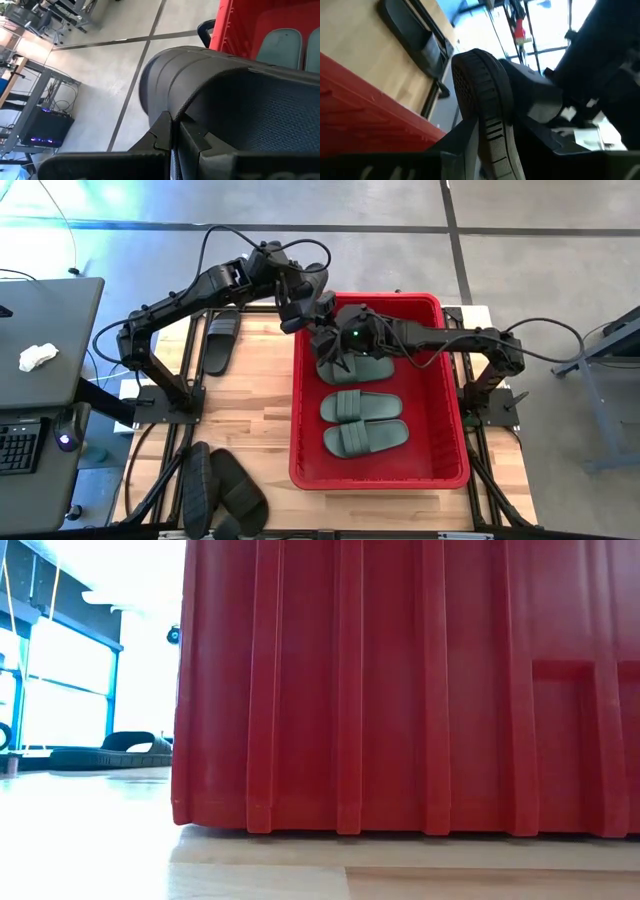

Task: Pick and place slides into bin
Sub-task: Put the black slide into the red container

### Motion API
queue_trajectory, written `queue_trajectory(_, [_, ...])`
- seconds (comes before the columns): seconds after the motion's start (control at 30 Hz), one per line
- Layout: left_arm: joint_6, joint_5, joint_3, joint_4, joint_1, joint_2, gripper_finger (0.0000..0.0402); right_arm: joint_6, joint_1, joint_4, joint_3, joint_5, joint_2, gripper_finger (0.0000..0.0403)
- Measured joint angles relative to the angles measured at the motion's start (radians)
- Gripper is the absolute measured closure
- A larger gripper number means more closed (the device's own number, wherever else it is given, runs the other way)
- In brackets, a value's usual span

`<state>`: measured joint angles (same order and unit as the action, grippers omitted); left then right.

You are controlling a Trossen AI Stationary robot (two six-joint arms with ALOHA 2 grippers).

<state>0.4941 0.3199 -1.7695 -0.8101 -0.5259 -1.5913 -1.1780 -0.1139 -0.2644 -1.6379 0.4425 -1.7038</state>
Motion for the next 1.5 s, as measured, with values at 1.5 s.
queue_trajectory(1.5, [0.191,-0.197,0.0,-0.01,0.006,0.026,0.0337,-0.056,-0.029,-0.087,0.001,0.13,-0.009,0.0372])
